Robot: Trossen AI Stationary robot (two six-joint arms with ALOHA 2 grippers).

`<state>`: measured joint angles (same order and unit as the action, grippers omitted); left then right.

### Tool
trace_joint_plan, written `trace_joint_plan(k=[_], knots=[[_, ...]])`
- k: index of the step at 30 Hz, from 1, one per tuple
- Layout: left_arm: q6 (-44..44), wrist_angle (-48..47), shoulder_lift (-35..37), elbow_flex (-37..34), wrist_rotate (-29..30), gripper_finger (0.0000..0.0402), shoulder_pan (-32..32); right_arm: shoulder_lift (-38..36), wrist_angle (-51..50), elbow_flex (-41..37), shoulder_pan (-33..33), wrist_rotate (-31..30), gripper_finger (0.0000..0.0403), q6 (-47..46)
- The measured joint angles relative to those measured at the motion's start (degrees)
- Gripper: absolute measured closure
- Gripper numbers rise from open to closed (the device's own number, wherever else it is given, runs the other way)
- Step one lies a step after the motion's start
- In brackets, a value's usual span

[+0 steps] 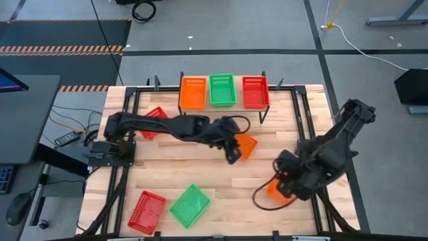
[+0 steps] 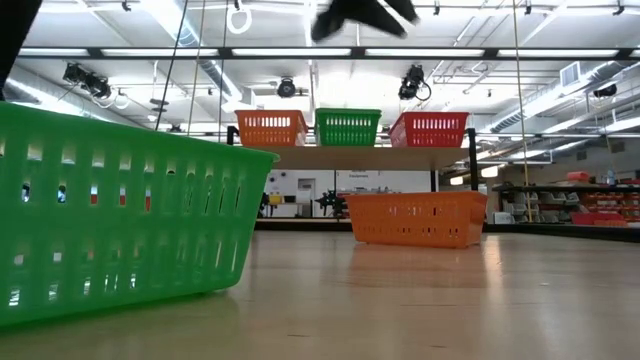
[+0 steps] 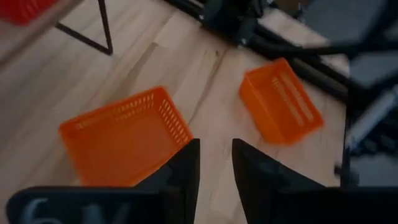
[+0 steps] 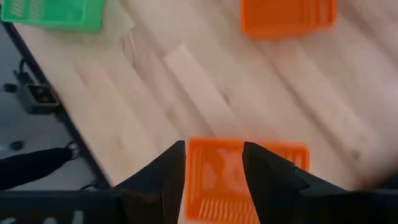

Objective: Stack baskets on shelf by color
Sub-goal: Stack the bottom orange bin on the orange bin on the shelf

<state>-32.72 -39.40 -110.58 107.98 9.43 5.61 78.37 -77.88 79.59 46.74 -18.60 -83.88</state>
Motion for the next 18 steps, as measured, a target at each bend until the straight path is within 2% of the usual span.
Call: trace_joint_plan(k=[4,9,14,18], knots=[[-2.7,6.3,-4.3,-1.2,-0.3,0.0301,0.1,-1.2,-2.7,0.0,4.6,3.1,0.0238,-10.0],[-2.7,6.5,-7.6,-1.3,-2.3,0.0299,0.3,2.5,-1.3,-0.7,8.9,4.6,0.0238,-16.7],[-0.2,7.1,-5.9,-1.3,-4.1,0.0299,0.2,7.2,3.2,-4.2,9.9,9.4,0.0237,-17.8],[3.2,8.0,-1.3,-1.3,-4.1,0.0299,0.2,9.2,14.0,-8.9,9.7,7.5,0.0232,-22.0]])
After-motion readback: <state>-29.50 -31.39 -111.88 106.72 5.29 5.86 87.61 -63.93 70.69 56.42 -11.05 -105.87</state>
